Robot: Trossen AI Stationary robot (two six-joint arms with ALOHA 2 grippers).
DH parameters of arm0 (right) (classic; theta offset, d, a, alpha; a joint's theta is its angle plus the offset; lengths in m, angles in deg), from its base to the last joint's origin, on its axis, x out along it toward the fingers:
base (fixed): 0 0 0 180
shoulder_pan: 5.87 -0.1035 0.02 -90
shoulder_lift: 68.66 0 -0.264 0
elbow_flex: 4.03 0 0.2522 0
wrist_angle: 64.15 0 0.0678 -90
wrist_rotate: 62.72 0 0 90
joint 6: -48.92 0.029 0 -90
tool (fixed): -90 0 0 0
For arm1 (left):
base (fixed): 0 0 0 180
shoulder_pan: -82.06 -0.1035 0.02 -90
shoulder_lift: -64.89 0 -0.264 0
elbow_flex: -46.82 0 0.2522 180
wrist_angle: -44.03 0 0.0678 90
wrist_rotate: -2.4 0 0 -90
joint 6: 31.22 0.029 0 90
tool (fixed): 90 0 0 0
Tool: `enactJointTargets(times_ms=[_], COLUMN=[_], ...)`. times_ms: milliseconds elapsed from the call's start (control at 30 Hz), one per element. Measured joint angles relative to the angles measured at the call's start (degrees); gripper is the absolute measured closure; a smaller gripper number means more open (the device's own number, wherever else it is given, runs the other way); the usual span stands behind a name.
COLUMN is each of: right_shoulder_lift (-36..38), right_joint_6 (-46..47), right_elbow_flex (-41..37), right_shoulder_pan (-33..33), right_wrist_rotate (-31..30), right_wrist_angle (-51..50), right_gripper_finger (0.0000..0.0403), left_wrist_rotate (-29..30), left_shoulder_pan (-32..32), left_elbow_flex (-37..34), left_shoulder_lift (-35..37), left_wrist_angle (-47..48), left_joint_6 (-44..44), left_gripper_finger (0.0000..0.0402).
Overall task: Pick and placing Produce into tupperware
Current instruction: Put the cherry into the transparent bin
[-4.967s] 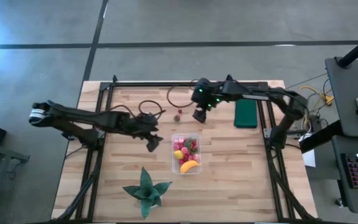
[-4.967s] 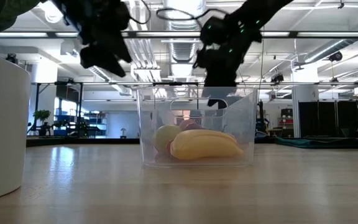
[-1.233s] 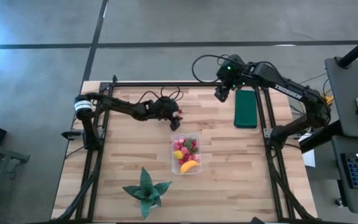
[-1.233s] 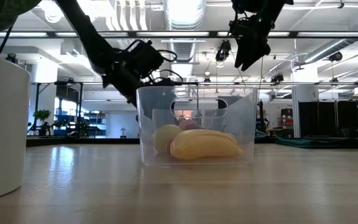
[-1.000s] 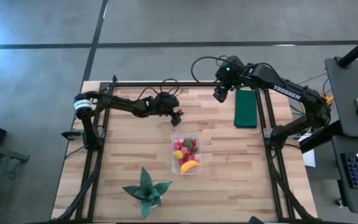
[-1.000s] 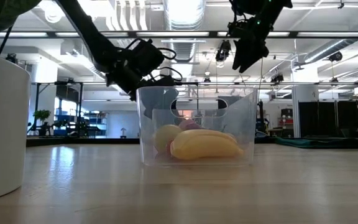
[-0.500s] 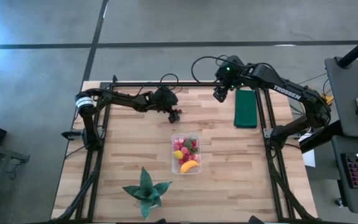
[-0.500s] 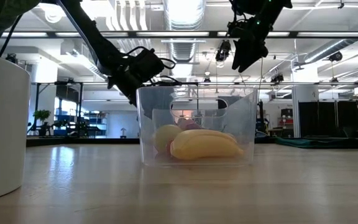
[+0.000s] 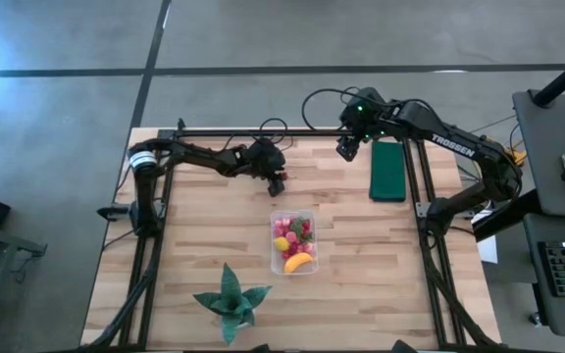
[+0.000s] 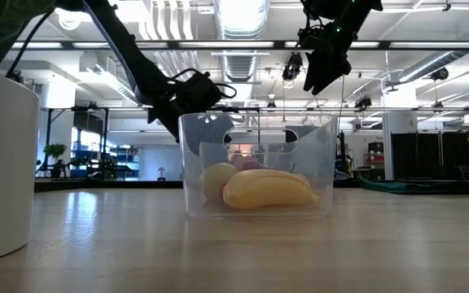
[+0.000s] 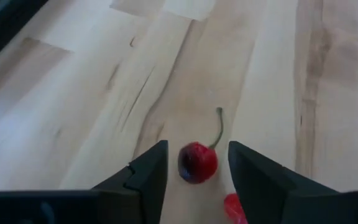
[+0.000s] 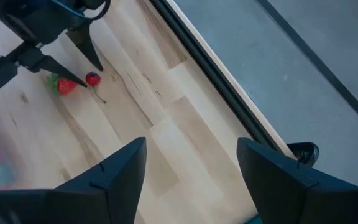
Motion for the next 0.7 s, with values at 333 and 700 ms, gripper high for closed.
enactJointTargets(times_ms=[333,700], right_shoulder_lift=[0.0,0.0], right_joint_6=[0.63,1.11], right_elbow_flex=[-0.07,-0.11], right_shoulder_pan=[0.79,1.03], right_wrist_rotate=[-0.03,-0.02], right_wrist_angle=[-0.19,-0.21], right_gripper_finger=[0.0163,0.0163], left_wrist_rotate=[-1.62,-1.26], left_shoulder_pan=[0.15,0.11], left_elbow_flex=[2.73,3.28], left_shoulder_lift=[-2.73,-1.92], left_wrist_angle=[4.11,6.54], left_joint_6=[0.18,2.85], left_gripper_finger=[0.0271,0.0326])
